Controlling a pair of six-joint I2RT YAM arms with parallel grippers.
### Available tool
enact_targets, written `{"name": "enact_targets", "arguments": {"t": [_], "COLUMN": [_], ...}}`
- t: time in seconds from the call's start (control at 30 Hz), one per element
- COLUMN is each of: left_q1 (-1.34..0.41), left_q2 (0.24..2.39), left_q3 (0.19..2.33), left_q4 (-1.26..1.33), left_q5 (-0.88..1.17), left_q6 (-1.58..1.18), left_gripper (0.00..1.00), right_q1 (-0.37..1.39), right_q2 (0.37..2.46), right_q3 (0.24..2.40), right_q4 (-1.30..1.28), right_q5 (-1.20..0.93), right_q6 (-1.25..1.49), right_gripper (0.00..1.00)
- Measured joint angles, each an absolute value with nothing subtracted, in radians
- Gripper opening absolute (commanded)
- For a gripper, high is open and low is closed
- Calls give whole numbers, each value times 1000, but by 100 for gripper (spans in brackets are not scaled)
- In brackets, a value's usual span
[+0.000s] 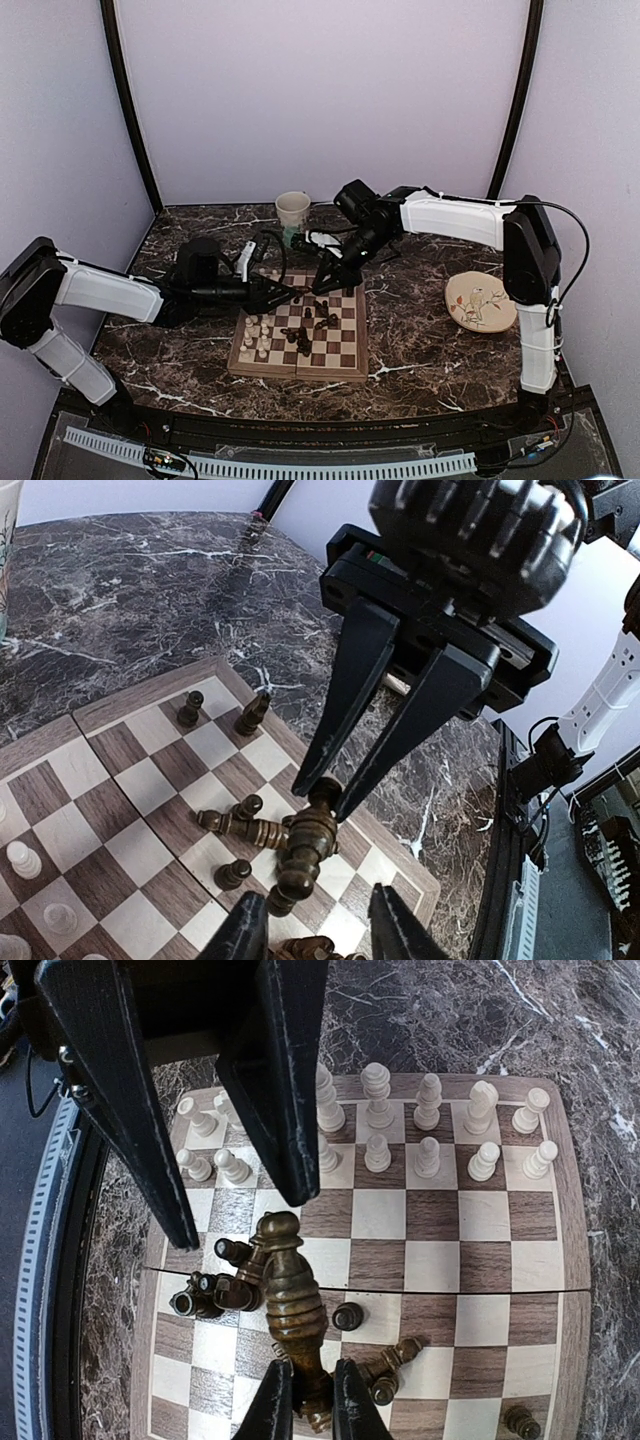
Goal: Set up the chess pieces on the board
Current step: Pick up the pawn from the chess pile.
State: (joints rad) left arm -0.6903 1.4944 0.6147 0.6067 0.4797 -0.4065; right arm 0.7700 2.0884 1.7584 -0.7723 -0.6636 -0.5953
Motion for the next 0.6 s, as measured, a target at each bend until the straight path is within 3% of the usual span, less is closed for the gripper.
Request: {"name": "enact_targets", "arguments": {"t": [0.3, 0.6], "left_q1": [-691, -692], "left_q2": [1522, 1564], "left_q3": [622, 626], "left_q4": [631, 659], "left_q5": [483, 493], "left_q6": [-424, -451], "left_gripper": [27, 2], "right_q1": [770, 768], "right_q2": [2088, 2088], "right_q3": [1758, 1734], "right_q4": [-769, -754], "right_q5": [-677, -677], "right_q6": [-589, -589], "right_gripper": [2, 2]}}
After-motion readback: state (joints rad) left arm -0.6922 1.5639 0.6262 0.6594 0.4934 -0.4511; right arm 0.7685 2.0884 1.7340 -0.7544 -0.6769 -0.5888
